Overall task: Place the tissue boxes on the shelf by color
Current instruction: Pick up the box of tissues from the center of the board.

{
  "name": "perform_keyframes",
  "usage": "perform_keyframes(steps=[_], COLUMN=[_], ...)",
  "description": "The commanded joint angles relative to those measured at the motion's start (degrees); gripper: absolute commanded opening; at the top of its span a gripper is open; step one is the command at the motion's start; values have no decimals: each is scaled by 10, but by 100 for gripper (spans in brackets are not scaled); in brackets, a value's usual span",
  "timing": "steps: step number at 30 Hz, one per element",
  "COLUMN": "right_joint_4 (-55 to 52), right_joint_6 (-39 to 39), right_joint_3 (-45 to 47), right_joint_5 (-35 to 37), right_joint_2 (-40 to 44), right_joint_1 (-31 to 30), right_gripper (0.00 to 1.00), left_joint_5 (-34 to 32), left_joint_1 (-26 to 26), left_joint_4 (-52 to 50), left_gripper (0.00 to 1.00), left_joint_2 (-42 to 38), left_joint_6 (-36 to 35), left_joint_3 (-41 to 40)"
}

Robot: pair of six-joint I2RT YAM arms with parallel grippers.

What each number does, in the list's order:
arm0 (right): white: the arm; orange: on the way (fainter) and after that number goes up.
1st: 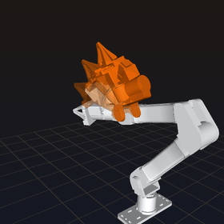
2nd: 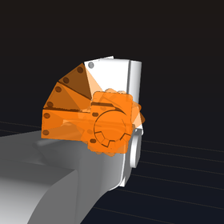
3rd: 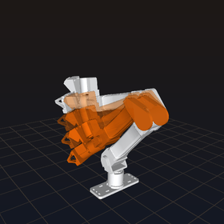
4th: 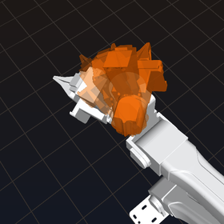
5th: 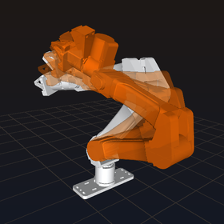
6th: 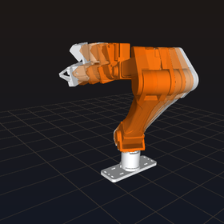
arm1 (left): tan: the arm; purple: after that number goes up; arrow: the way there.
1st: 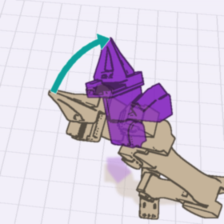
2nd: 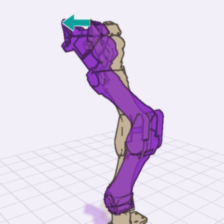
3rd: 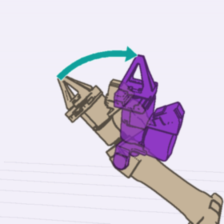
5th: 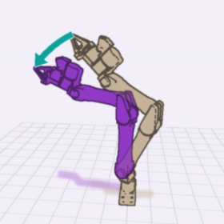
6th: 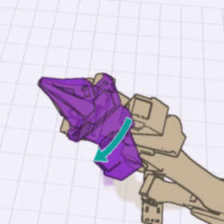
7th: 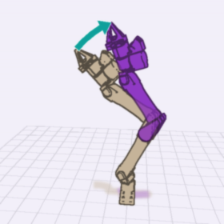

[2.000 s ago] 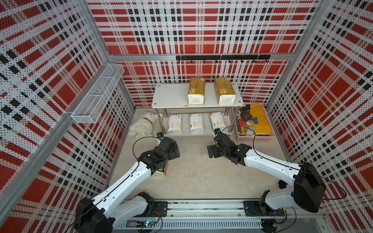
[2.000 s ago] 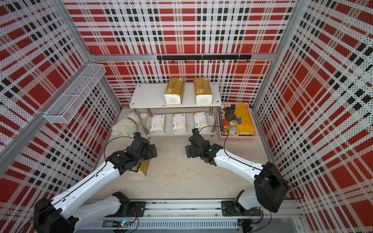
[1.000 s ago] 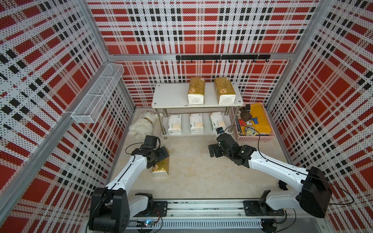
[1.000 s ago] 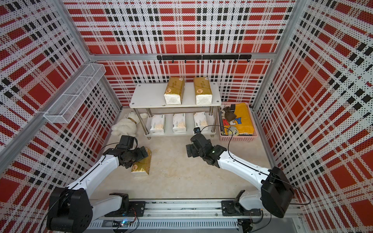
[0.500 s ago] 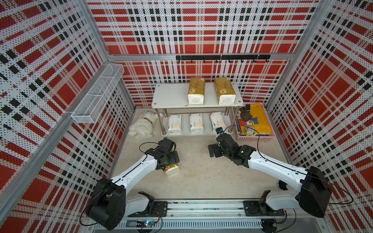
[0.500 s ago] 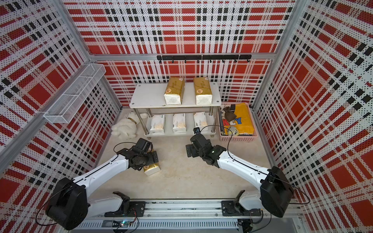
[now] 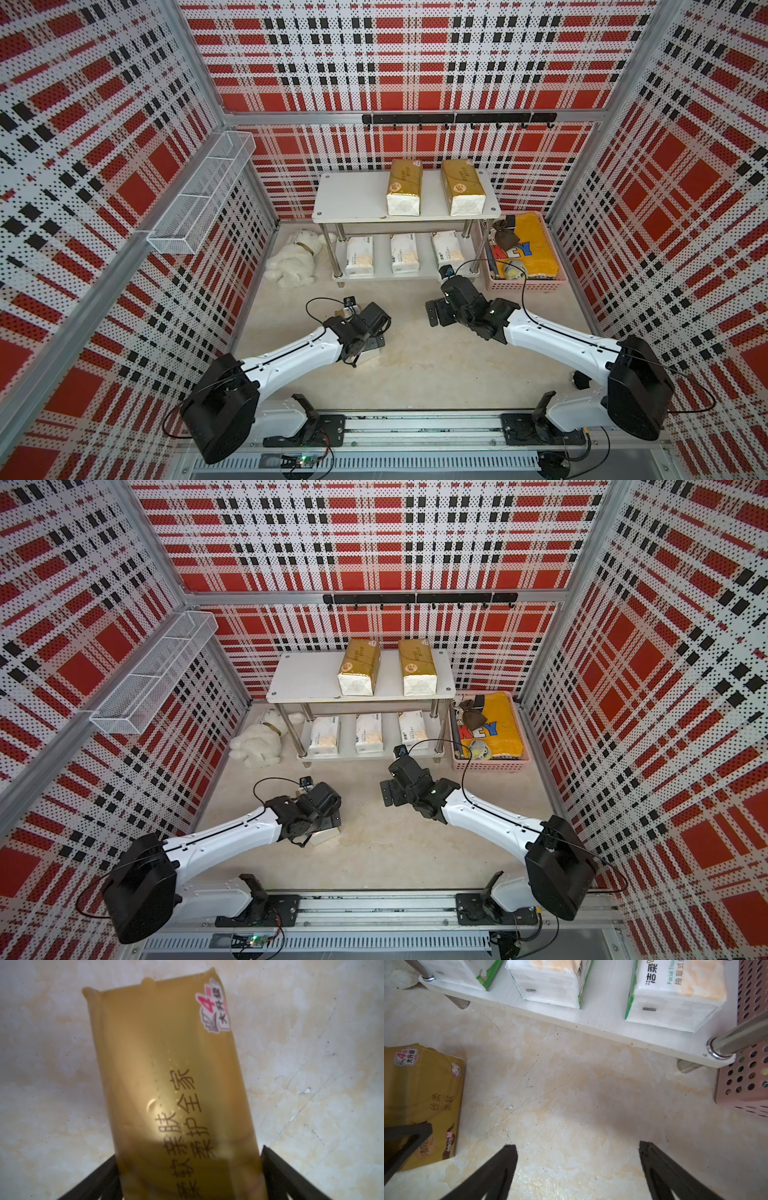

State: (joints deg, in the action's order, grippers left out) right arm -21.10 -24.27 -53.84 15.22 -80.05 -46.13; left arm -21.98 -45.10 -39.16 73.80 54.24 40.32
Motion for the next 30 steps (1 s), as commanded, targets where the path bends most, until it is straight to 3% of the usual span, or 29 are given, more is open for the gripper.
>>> perform_keyframes(steps=[1, 13, 23, 30], right_joint_4=[0, -2, -5, -13], right_joint_6=[6, 0, -1, 1], right_joint_3=[-13, -7, -6, -20], right_joint_5=[-2, 5, 16, 16], right_joint_2=[-8, -6, -1, -12], right_joint_1=[-5, -5, -5, -5], right_gripper=[100, 100, 100, 100], left_joint_5=[-61, -113, -138, -193], left_joint_1=[-44, -155, -198, -243], left_joint_4=[-19, -31, -14, -11], left_gripper=[99, 99, 99, 99], left_joint_2=[14, 53, 67, 84], left_joint_6=[63, 167, 240, 285], left_joint_3=[4, -7, -40, -53])
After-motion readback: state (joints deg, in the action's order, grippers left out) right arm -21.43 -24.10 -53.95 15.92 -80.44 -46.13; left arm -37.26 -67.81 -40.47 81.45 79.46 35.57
